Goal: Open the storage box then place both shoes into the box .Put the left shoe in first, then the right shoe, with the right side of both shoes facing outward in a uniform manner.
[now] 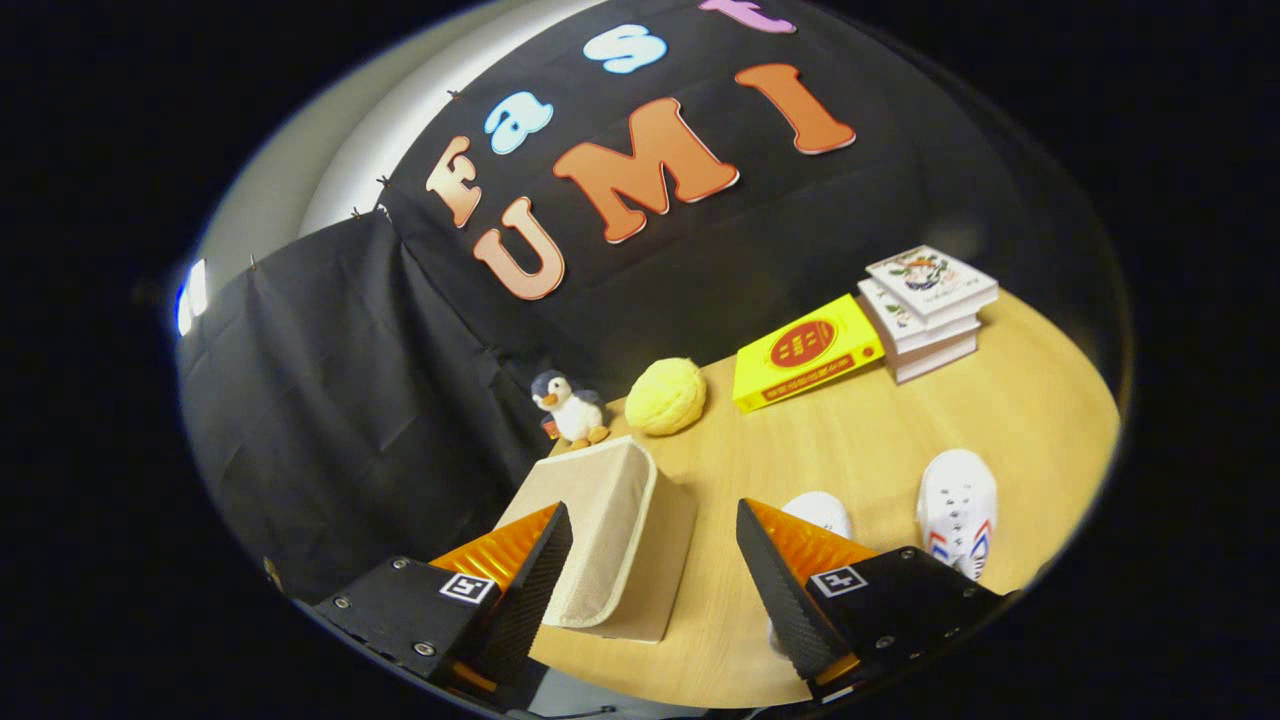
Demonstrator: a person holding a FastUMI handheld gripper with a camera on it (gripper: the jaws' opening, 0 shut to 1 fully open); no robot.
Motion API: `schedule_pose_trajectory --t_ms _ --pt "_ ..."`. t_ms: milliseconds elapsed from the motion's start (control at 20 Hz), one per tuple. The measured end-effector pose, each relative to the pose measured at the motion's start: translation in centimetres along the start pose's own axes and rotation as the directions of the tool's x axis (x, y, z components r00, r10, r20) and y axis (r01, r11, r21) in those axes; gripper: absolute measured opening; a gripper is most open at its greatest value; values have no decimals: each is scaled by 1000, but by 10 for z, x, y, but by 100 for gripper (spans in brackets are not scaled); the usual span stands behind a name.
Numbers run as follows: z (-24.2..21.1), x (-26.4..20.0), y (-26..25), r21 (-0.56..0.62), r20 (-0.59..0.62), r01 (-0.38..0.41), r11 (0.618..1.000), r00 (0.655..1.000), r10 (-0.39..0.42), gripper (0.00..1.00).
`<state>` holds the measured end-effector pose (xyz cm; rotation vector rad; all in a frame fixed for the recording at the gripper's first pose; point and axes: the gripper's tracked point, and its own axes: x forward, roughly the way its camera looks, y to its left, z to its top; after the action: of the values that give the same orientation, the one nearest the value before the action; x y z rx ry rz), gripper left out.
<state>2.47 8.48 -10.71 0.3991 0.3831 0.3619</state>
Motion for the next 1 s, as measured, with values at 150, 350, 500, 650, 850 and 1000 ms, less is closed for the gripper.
schedule_pose_trajectory --t_ms 150,350,500,650,850,1000 --pt "-24 24 -3 62 -88 -46 997 995 52 98" --pt "-45 51 6 150 -171 -127 981 973 152 98" --pt "-61 69 12 177 -235 -172 969 949 211 98" --pt "-72 78 23 234 -270 -223 946 920 283 98" --pt "-87 89 32 277 -318 -264 924 882 347 98" --pt "-99 88 42 356 -338 -296 886 843 417 97"
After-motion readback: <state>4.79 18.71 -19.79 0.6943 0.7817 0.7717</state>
